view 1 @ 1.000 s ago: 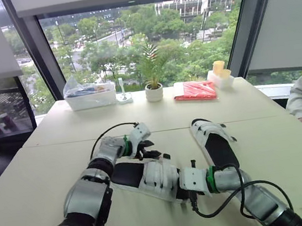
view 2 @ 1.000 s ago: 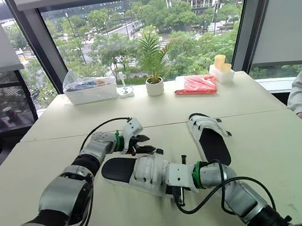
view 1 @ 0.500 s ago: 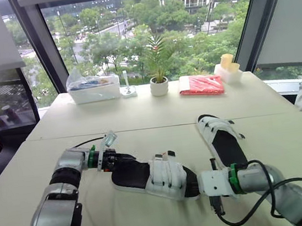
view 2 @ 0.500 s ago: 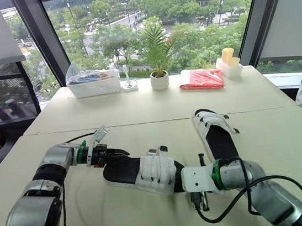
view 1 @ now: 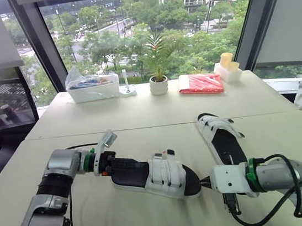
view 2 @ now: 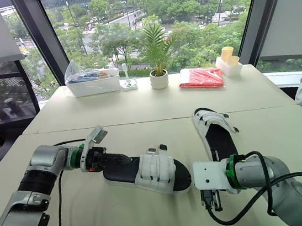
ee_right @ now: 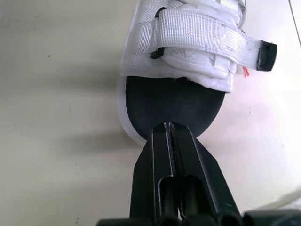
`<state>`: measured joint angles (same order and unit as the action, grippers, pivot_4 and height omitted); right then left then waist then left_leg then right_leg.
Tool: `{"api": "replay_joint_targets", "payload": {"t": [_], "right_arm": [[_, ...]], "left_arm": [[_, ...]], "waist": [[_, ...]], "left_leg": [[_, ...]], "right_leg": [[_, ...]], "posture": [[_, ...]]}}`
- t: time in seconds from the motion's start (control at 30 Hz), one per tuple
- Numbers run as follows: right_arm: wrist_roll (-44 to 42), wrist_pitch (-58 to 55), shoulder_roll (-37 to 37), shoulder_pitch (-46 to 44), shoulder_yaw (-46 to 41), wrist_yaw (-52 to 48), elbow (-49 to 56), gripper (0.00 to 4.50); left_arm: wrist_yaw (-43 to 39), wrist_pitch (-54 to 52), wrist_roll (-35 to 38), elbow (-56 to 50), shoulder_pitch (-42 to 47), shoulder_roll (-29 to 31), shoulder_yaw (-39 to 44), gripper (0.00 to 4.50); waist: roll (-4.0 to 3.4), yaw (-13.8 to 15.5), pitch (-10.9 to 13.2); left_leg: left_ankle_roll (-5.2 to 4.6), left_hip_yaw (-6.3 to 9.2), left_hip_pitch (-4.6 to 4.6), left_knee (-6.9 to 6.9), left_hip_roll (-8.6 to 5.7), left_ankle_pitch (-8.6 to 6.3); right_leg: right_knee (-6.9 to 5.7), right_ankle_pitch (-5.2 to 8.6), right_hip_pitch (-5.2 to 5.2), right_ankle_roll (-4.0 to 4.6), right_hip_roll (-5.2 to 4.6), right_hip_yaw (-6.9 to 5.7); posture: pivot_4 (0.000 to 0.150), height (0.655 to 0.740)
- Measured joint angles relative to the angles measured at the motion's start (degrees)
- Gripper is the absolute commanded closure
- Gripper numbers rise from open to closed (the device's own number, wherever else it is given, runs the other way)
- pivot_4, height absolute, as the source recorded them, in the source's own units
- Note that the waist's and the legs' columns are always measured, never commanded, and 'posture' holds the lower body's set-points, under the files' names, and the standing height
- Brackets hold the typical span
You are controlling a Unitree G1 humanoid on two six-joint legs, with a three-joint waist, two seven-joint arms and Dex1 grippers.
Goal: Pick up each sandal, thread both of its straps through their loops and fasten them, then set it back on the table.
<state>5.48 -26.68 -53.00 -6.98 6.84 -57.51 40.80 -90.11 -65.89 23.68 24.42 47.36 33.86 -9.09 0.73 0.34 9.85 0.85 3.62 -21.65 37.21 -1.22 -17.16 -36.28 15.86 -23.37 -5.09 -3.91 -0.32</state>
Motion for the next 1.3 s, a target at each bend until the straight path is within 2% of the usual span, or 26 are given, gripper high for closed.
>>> {"api": "replay_joint_targets", "payload": {"t": [0.23,0.57,0.67,0.9,0.93,1.1,1.2,1.3], "right_arm": [[-0.11,-1.73,0.03,-0.12,0.0,1.16,0.74,4.5],[-0.07,-3.22,0.07,0.35,0.35,2.92,2.3,4.5],[-0.09,-4.01,0.13,0.81,0.76,3.34,2.44,4.5],[-0.07,-5.42,0.14,0.87,1.08,4.41,3.05,4.5],[-0.08,-5.46,0.14,0.87,1.2,4.46,3.05,4.5],[-0.1,-5.65,0.2,0.86,1.86,4.97,3.07,4.5],[-0.1,-5.72,0.34,0.42,2.39,5.31,3.07,4.5],[-0.11,-5.83,0.75,-0.42,3.19,5.59,3.07,4.5]], "left_arm": [[5.35,-2.53,0.96,-2.57,-1.59,-1.64,-3.15,0.09],[12.43,-7.24,5.23,-0.65,0.31,-9.48,-2.79,0.09],[13.35,-7.17,5.83,-0.82,0.31,-10.22,-2.92,0.88],[17.5,-7.78,7.09,1.89,0.85,-13.04,-1.09,4.25],[18.04,-7.95,7.21,2.38,0.9,-13.36,-0.79,4.39],[25.04,-8.72,8.9,4.07,1.6,-17.28,6.24,4.39],[36.38,-4.1,9.69,6.98,3.14,-23.47,16.11,4.39],[50.77,8.16,10.08,10.54,6.72,-30.75,26.22,4.39]], "waist": [[0.0,0.25,0.0],[0.0,0.29,0.0],[0.0,0.17,0.0],[0.01,0.37,0.0],[0.01,0.33,0.0],[0.01,0.34,0.01],[0.06,0.48,0.04],[0.1,0.5,0.06]], "left_leg": [[0.02,0.0,-0.01,0.08,-0.04,0.01],[0.13,-0.04,-0.06,0.22,-0.19,0.08],[0.2,-0.05,-0.04,0.24,-0.2,0.12],[0.21,-0.05,-0.08,0.52,-0.24,0.12],[0.2,-0.05,-0.11,0.59,-0.24,0.12],[-0.02,-0.04,-0.18,0.87,-0.31,-0.01],[0.07,-0.02,-0.19,0.94,-0.35,0.05],[0.42,-0.03,-0.24,0.94,-0.46,0.24]], "right_leg": [[-0.06,0.0,0.0,0.0,-0.04,0.0],[-0.12,-0.06,0.0,-0.1,-0.2,-0.01],[-0.21,-0.06,0.0,-0.1,-0.21,0.01],[-0.41,-0.06,-0.01,-0.11,-0.22,-0.01],[-0.45,-0.06,-0.01,-0.11,-0.22,-0.01],[-0.8,-0.06,-0.08,-0.12,-0.32,-0.01],[-0.83,-0.14,-0.08,-0.27,-0.39,-0.02],[-0.83,-0.18,-0.12,-0.33,-0.62,-0.01]], "posture": [[0.15,0.7374],[0.15,0.7374],[0.15,0.7374],[0.15,0.7374],[0.15,0.7374],[0.15,0.7374],[0.15,0.7374],[0.15,0.7374]]}}
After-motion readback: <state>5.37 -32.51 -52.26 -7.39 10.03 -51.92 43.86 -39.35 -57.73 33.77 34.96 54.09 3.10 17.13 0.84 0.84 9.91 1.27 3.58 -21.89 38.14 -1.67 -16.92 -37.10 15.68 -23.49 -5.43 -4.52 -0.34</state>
